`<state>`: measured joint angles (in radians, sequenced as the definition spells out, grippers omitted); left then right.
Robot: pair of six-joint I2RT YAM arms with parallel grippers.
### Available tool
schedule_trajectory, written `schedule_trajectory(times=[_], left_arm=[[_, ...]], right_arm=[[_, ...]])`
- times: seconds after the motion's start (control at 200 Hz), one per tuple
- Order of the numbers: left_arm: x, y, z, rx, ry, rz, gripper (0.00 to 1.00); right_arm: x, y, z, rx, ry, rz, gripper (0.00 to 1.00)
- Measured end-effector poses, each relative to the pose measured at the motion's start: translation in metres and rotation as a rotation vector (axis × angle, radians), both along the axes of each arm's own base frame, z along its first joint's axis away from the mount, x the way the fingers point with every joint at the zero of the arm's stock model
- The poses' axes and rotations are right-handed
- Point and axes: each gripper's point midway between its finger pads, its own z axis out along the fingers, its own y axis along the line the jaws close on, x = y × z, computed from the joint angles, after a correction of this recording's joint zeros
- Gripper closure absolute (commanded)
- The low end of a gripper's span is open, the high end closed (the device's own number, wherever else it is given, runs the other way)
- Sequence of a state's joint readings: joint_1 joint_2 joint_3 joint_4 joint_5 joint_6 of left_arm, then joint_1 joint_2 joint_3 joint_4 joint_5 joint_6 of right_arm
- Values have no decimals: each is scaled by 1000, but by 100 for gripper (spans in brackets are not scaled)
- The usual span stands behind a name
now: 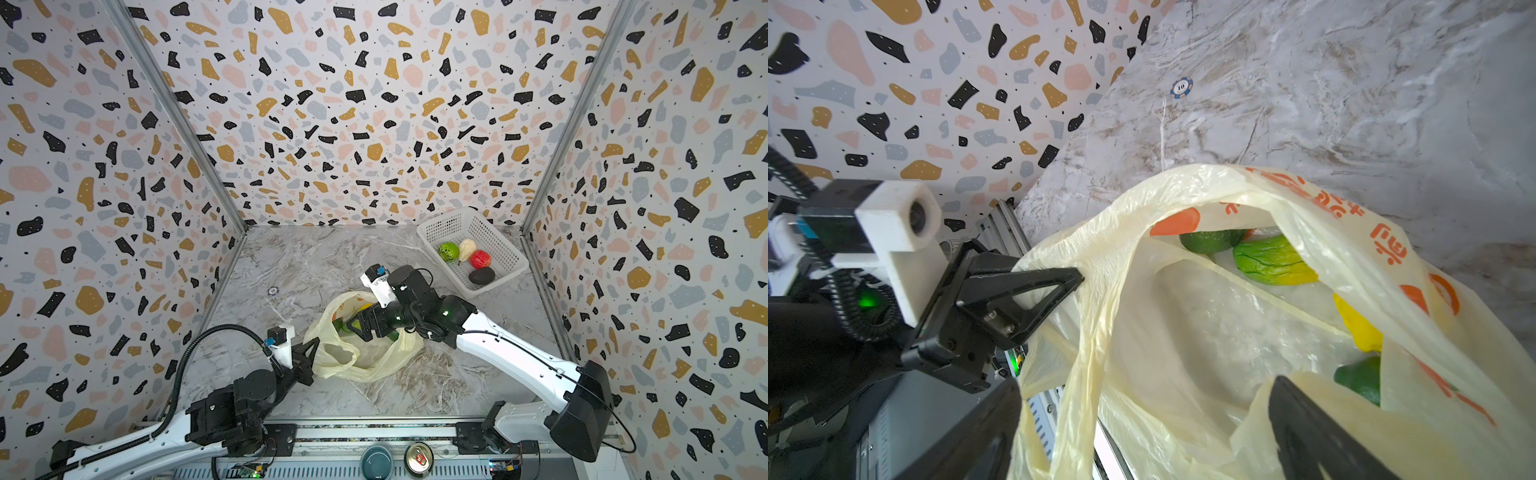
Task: Untie the knot of the plastic bag and take out the fruit
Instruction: 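Move the open right gripper back into the bag mouth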
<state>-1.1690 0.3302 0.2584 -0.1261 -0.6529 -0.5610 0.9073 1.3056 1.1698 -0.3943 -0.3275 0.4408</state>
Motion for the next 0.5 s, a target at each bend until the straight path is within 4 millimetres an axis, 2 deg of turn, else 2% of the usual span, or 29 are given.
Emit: schedule_trajectory(times=[0.17, 0.385, 0.496], left_arm=[[0, 0, 0, 0, 0, 0, 100], [0, 0, 1, -4, -1, 0, 100], [0, 1, 2, -11, -5, 0, 100]], right_arm=[[2, 9, -23, -52, 13, 23, 6], [6, 13, -84, -148, 68, 35, 7], [10, 16, -104, -166, 85, 31, 7]])
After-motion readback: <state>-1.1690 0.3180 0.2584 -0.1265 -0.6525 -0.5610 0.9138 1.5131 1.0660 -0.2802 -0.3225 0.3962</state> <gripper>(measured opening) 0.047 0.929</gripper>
